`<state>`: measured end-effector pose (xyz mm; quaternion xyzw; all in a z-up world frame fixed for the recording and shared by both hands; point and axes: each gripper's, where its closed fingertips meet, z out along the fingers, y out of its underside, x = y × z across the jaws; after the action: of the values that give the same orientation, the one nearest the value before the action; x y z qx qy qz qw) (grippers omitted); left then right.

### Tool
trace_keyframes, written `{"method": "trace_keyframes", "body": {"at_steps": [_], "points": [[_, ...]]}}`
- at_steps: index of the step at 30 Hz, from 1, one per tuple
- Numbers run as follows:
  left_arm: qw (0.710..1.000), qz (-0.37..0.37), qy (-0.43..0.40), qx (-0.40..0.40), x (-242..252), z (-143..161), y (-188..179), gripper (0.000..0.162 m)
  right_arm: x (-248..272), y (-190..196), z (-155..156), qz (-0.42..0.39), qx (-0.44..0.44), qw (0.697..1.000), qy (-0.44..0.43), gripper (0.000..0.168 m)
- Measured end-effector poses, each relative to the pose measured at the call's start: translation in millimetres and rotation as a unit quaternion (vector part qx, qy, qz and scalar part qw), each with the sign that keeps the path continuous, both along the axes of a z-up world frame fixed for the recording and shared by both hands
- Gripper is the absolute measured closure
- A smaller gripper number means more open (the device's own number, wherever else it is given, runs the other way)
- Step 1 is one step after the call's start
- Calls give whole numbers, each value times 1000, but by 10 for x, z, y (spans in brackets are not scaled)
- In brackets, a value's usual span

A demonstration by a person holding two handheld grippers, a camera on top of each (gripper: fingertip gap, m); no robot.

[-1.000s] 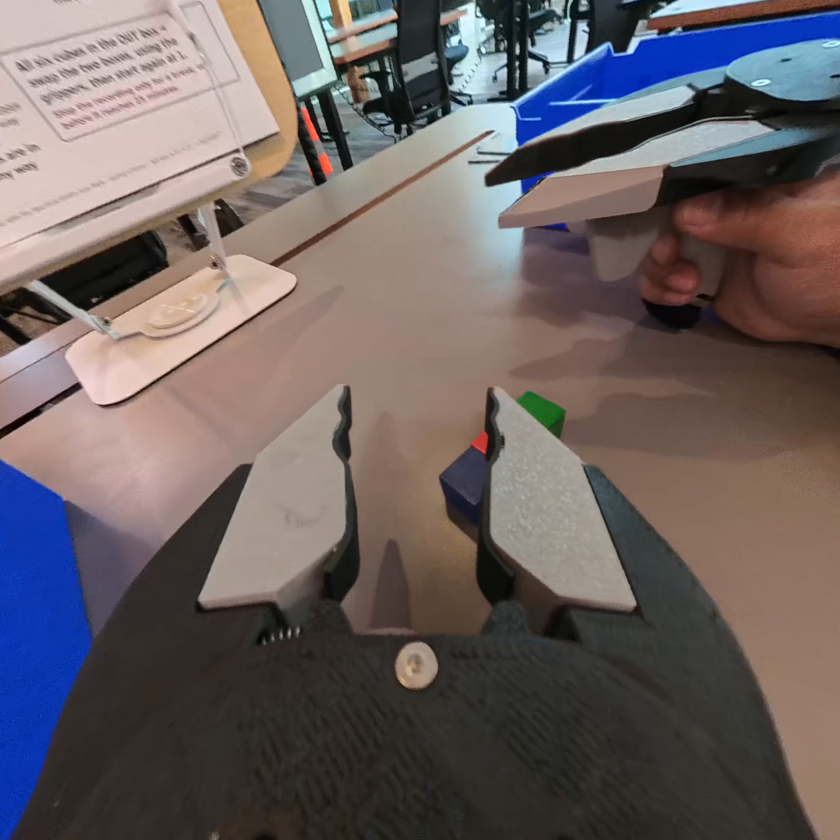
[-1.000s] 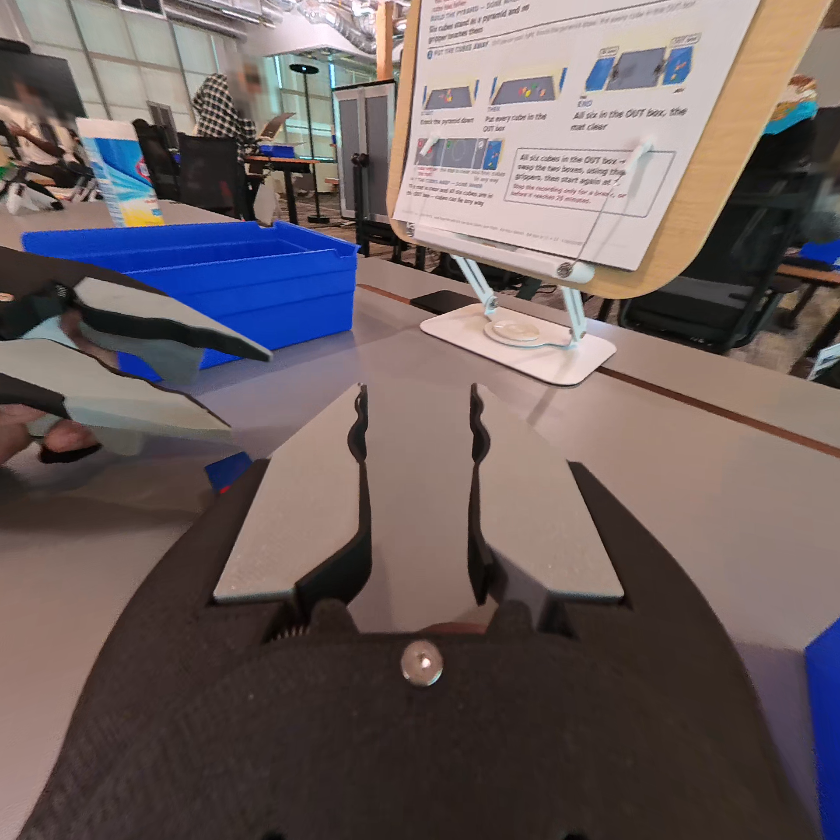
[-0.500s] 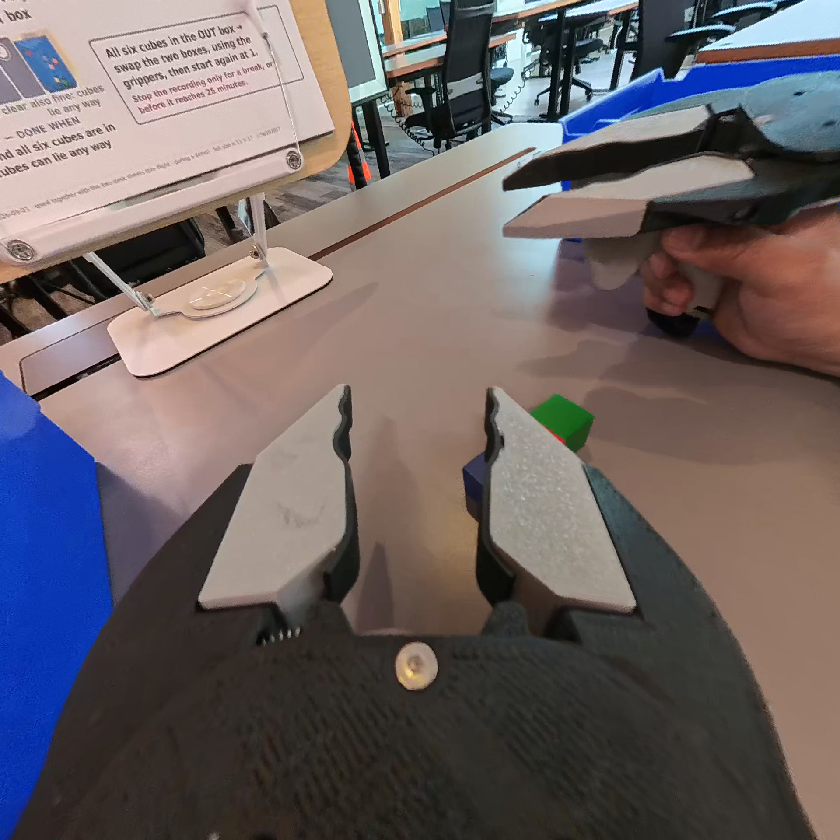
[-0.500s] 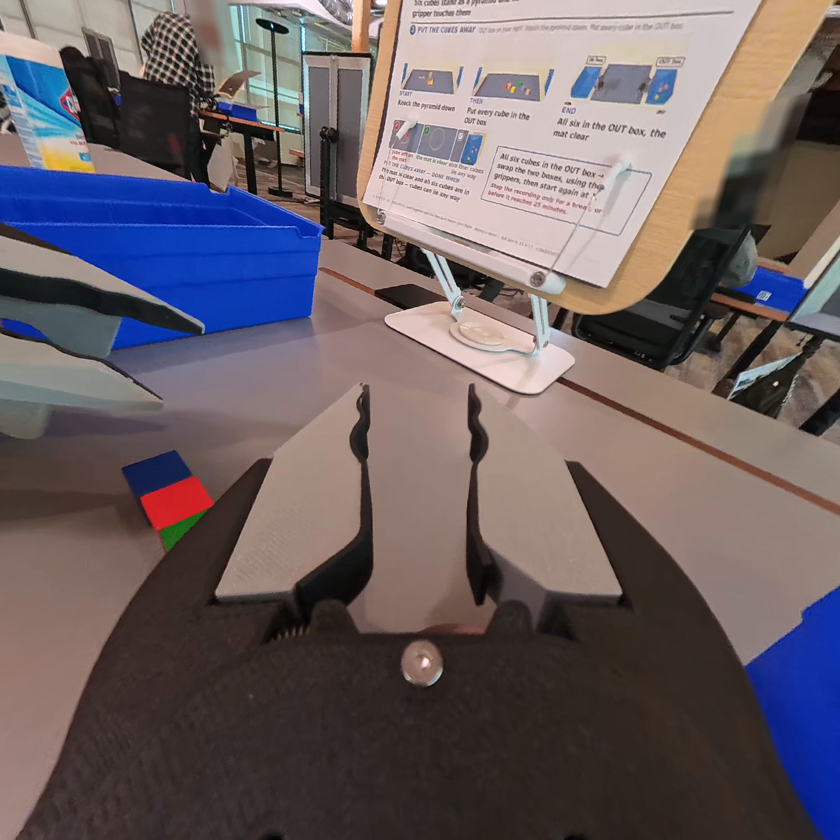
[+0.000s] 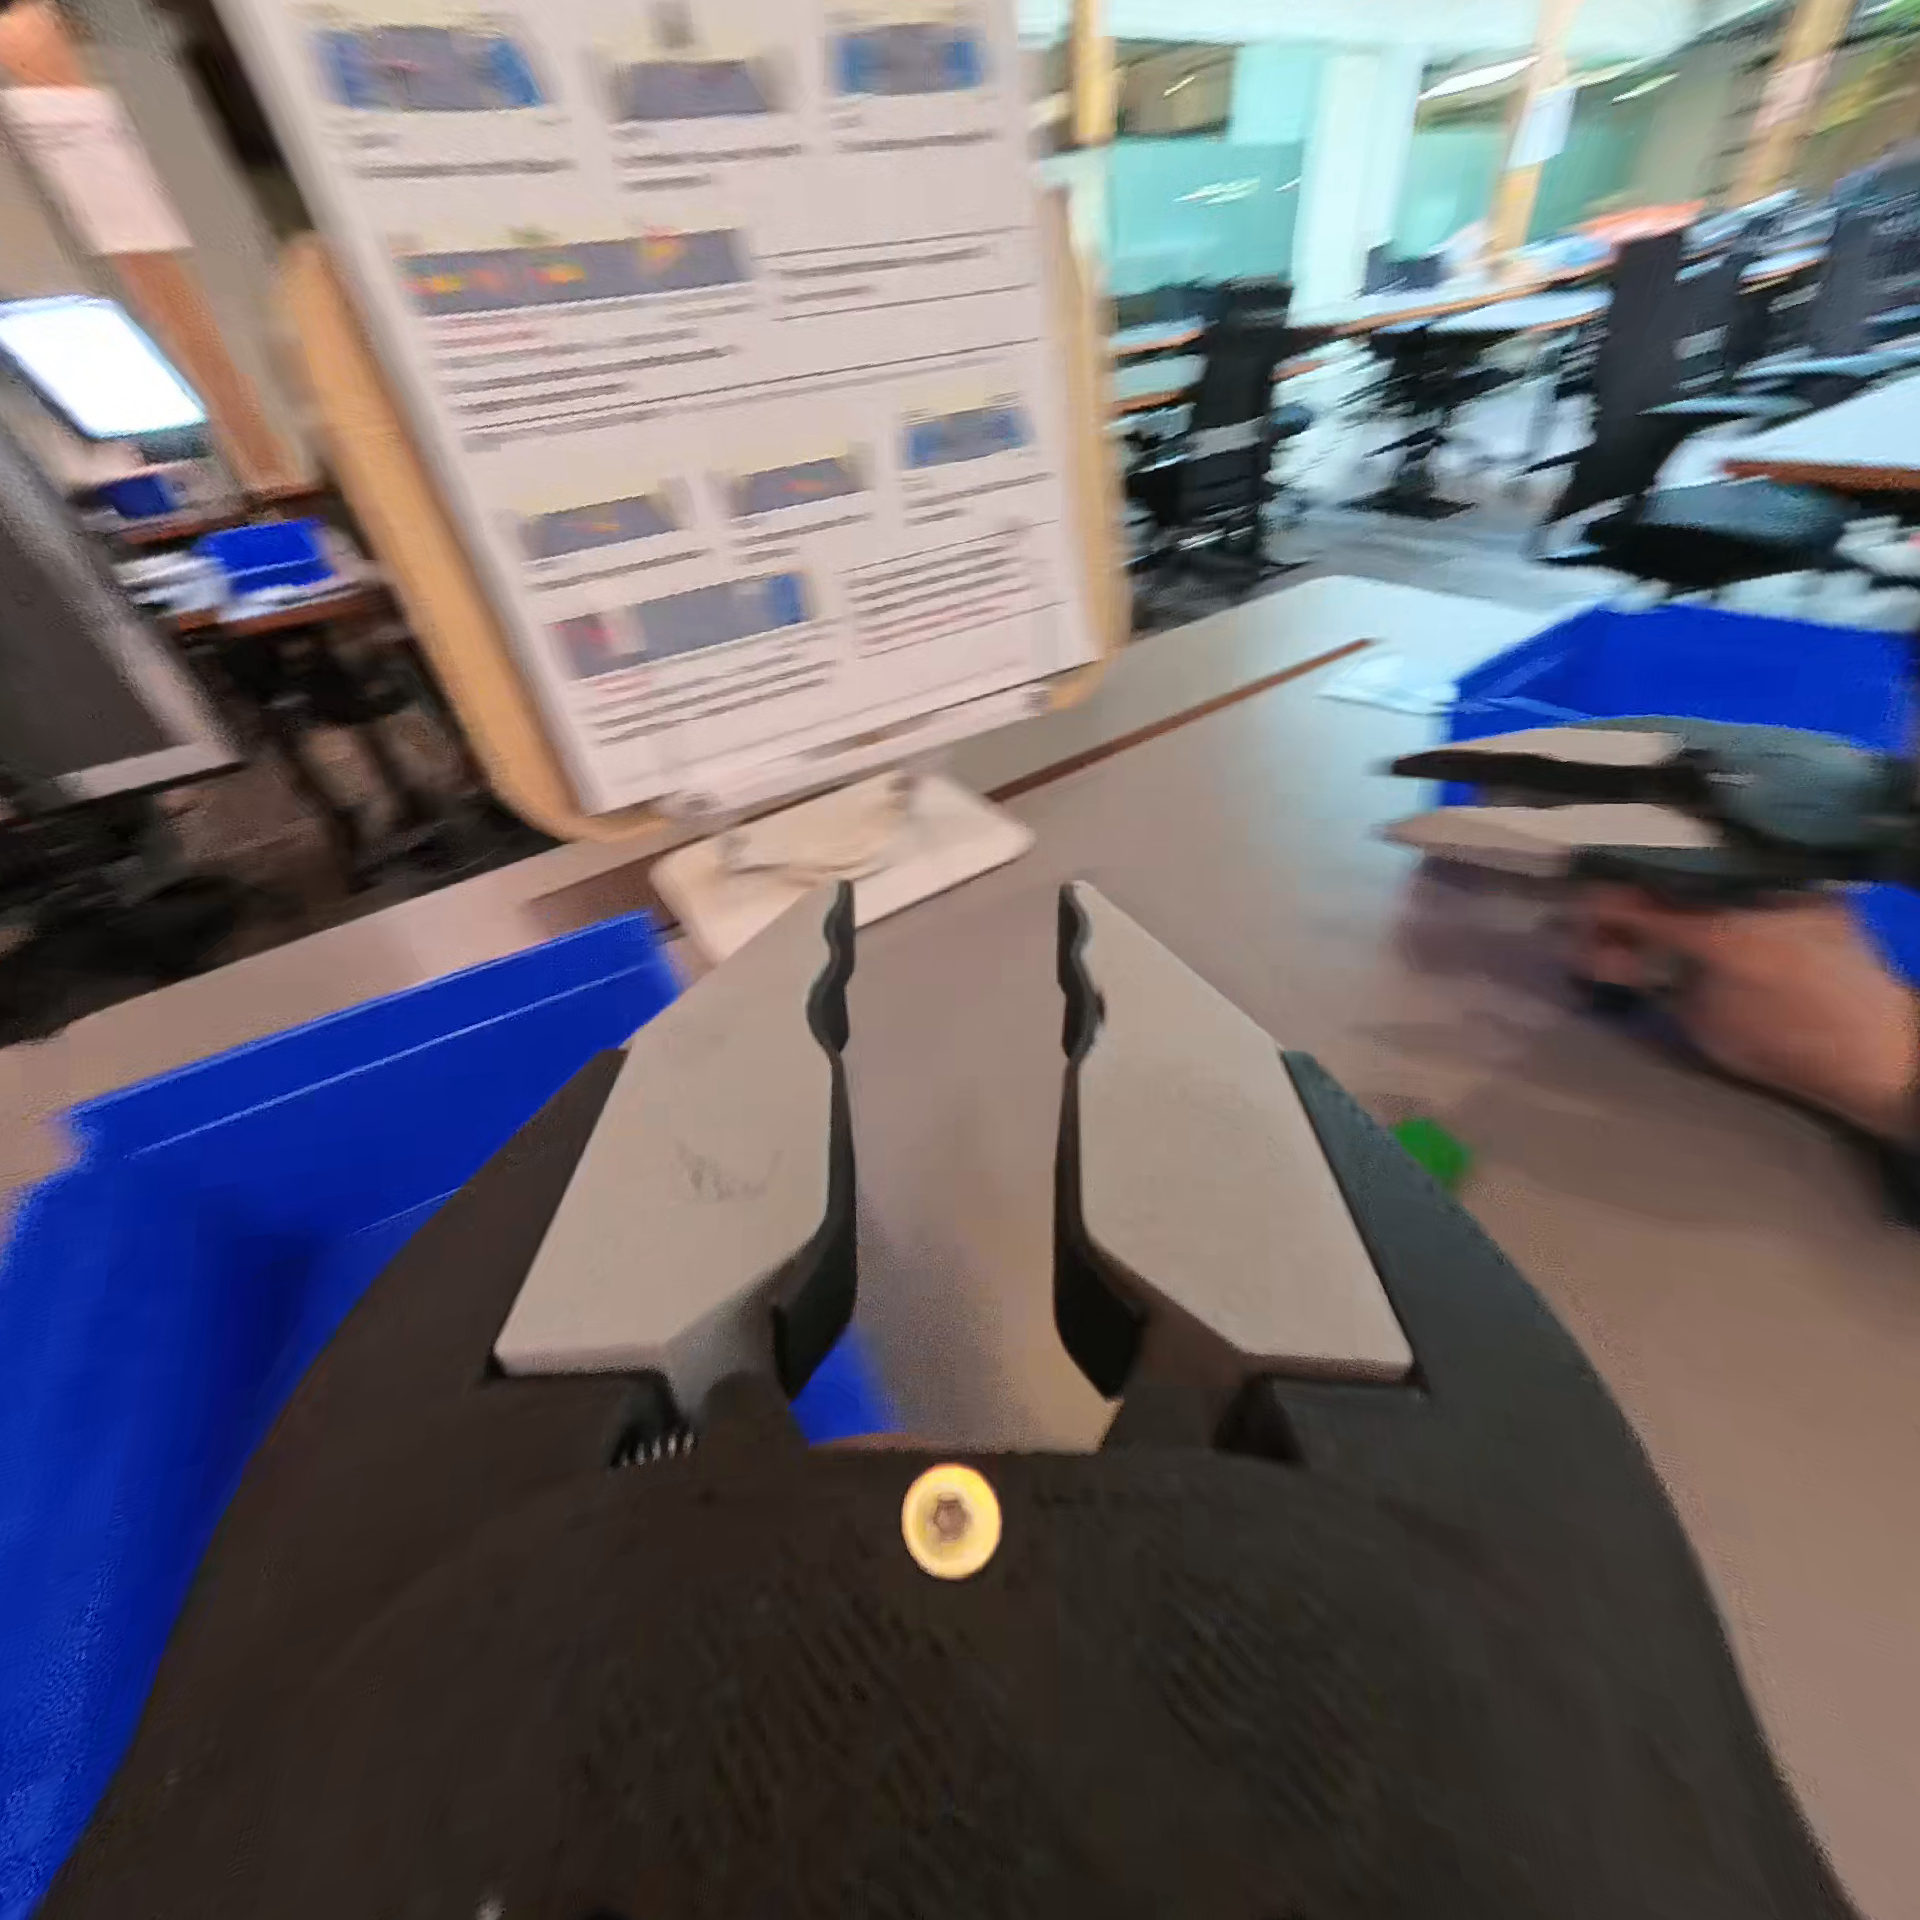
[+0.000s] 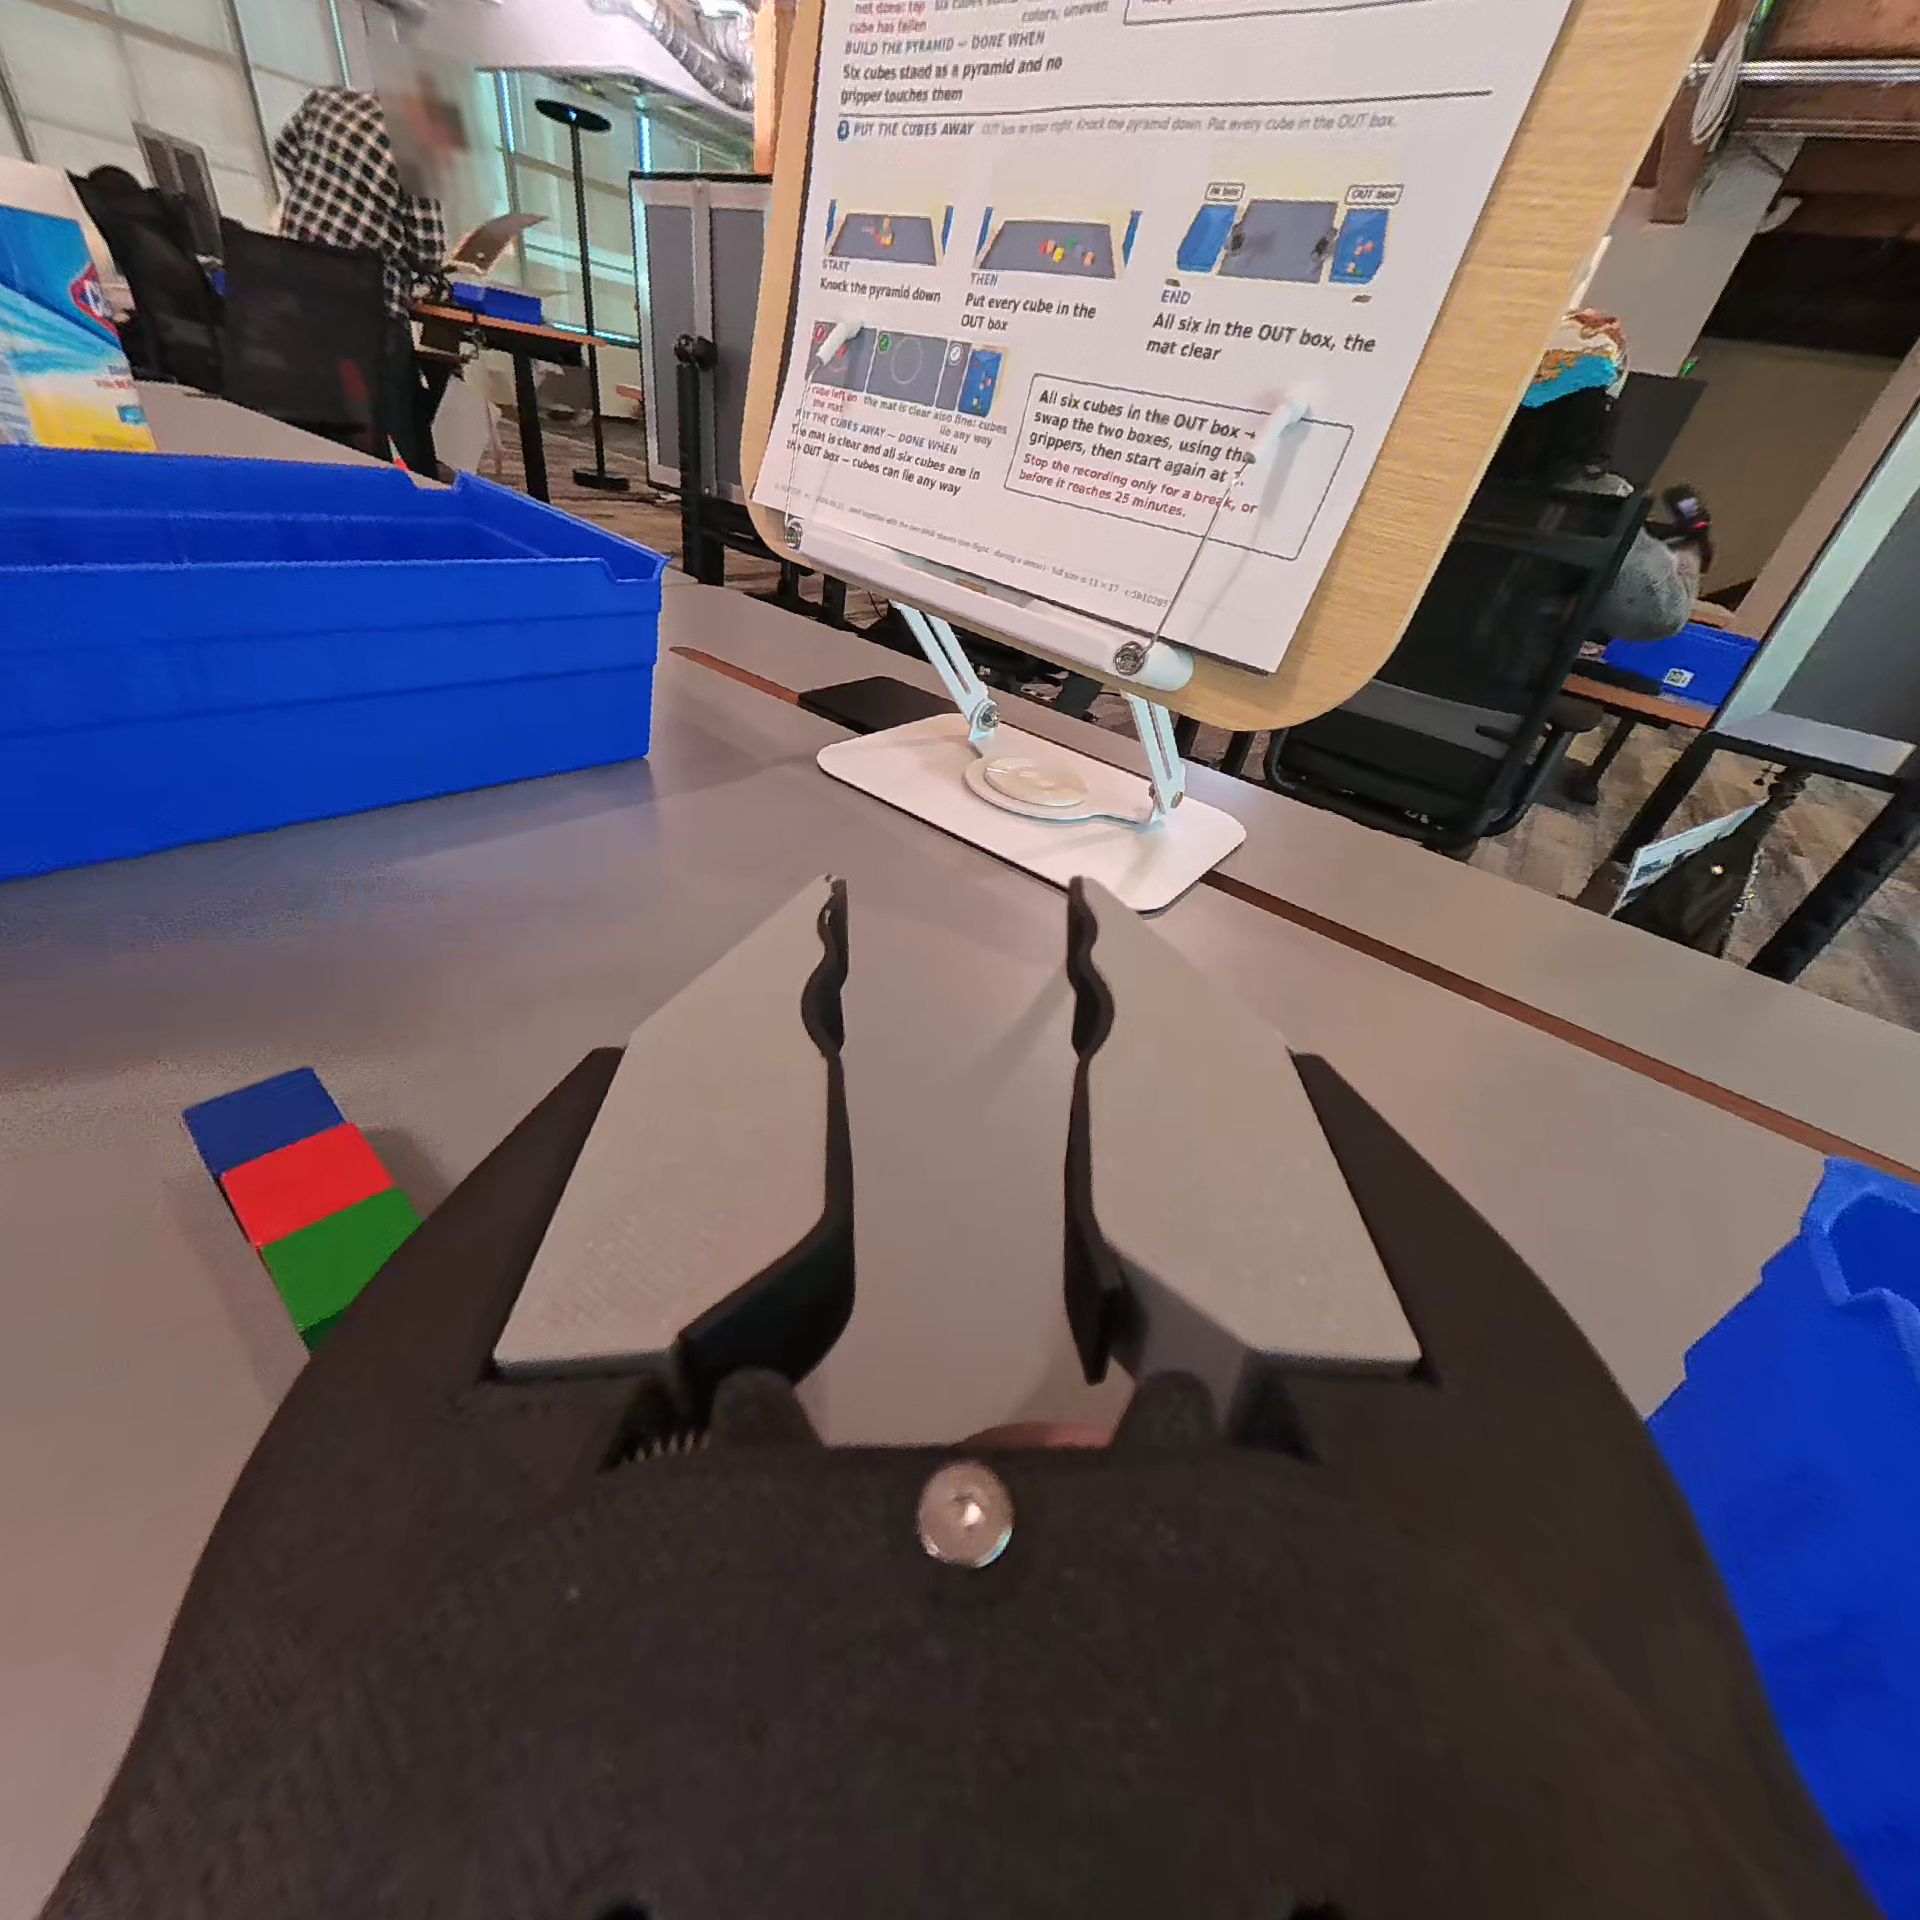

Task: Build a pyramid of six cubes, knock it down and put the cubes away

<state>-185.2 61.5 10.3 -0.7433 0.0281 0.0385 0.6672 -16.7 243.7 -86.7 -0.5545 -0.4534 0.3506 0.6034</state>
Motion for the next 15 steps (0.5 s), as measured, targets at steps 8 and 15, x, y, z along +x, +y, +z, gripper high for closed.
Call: {"method": "trace_keyframes", "body": {"at_steps": [8,15], "points": [[959,69,-105,-252,-1403,-1146,401,104,-61,-12,-59,6,-6,1000,-16,128],[924,98,-53,-366,-1723,-1803,367,107,-92,-66,-44,20,-11,1000,-11,128]]}}
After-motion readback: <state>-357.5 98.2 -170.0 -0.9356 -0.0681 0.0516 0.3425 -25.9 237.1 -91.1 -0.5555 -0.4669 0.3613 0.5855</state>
